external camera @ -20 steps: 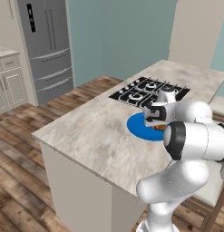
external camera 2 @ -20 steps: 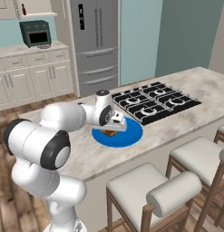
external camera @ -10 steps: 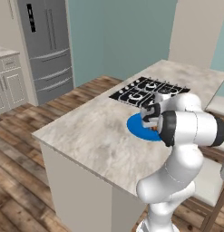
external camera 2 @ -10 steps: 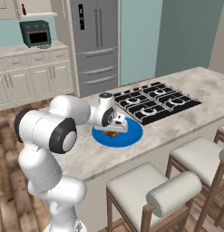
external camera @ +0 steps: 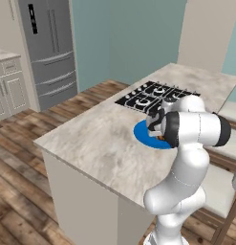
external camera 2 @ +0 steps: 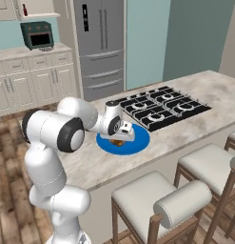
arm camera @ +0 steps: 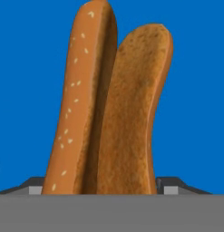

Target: Move the hot dog bun to the plate on the dining table and place the condiment next to that plate. Then navigate to the fridge and take the sausage and place it on the plate as well.

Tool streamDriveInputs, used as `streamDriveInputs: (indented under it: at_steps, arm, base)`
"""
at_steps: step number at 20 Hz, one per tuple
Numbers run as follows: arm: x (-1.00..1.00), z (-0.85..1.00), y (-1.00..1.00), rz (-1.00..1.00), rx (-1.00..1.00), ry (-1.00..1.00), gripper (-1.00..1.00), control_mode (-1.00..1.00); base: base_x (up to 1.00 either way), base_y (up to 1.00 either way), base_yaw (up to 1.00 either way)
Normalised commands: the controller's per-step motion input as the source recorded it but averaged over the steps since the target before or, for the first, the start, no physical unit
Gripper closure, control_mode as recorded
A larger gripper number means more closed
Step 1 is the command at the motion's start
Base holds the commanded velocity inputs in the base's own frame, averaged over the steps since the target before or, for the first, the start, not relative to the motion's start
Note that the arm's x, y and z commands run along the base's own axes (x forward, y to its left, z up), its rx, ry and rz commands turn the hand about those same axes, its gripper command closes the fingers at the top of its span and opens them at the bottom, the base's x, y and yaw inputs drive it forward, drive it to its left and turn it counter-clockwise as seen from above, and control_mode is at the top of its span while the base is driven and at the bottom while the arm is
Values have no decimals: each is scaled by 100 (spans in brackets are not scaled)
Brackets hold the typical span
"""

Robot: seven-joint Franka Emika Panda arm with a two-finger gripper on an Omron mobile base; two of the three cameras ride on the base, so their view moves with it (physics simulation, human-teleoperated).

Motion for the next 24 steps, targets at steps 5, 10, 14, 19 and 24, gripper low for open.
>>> streamDriveInputs:
  at_steps: [5,10,14,19,24]
  arm:
    - [1,-24,0,0,0,0,-100,-100]
    - [0,-4,0,0,0,-6,-100,-100]
    - [-10,9,0,-1,0,-10,-100,-100]
    - [-8,28,1,0,0,-10,-100,-100]
    - [-15,59,4,0,0,-15,-100,-100]
  base:
    - [0,0,0]
    - [0,0,0]
    - [0,0,0]
    - [0,0,0]
    - [0,0,0]
